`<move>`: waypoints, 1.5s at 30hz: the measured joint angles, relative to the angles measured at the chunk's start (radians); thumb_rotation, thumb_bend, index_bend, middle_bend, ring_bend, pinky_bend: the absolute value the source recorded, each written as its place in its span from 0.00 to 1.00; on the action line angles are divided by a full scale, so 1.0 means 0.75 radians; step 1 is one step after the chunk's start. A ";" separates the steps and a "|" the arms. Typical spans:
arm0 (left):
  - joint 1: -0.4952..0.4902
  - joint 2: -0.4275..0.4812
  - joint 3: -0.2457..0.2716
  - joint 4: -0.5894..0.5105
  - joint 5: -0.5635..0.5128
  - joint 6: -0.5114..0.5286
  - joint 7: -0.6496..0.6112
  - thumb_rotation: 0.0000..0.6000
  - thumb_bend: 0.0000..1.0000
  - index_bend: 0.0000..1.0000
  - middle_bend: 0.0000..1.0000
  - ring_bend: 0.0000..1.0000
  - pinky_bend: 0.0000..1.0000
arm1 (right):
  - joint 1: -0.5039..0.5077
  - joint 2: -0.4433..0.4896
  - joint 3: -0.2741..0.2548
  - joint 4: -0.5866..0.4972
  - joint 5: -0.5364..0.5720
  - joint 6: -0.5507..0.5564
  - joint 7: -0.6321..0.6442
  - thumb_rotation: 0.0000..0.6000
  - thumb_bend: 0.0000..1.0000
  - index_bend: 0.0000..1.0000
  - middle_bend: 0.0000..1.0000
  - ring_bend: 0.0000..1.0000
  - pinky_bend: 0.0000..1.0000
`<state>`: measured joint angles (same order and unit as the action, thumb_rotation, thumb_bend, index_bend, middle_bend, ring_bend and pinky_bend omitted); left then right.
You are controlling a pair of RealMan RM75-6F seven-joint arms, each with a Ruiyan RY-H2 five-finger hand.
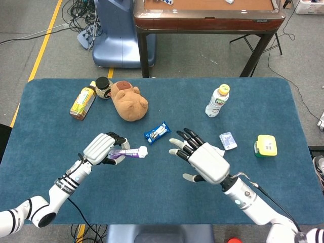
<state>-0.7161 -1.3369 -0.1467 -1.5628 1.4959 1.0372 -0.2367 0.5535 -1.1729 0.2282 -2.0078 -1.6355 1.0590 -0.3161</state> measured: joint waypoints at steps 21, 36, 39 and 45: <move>-0.032 -0.023 -0.016 -0.039 -0.095 -0.060 0.048 1.00 0.56 0.56 0.66 0.44 0.33 | 0.263 -0.338 0.060 0.229 0.249 -0.124 -0.178 1.00 0.07 0.29 0.16 0.00 0.00; -0.019 -0.013 -0.003 -0.020 -0.094 -0.057 -0.026 1.00 0.58 0.57 0.67 0.44 0.33 | 0.267 -0.325 -0.003 0.250 0.320 -0.105 -0.158 1.00 0.07 0.29 0.16 0.00 0.00; -0.017 -0.008 -0.005 -0.024 -0.098 -0.056 -0.036 1.00 0.58 0.57 0.67 0.44 0.33 | 0.268 -0.326 -0.010 0.259 0.324 -0.105 -0.140 1.00 0.07 0.29 0.16 0.00 0.00; -0.012 0.004 -0.014 -0.030 -0.114 -0.057 -0.073 1.00 0.58 0.57 0.67 0.44 0.33 | 0.279 -0.359 -0.021 0.305 0.328 -0.098 -0.087 1.00 0.07 0.29 0.16 0.00 0.00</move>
<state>-0.7251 -1.3340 -0.1575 -1.5851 1.4107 0.9942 -0.2911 0.7625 -1.4424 0.2125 -1.7793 -1.3895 0.9854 -0.3814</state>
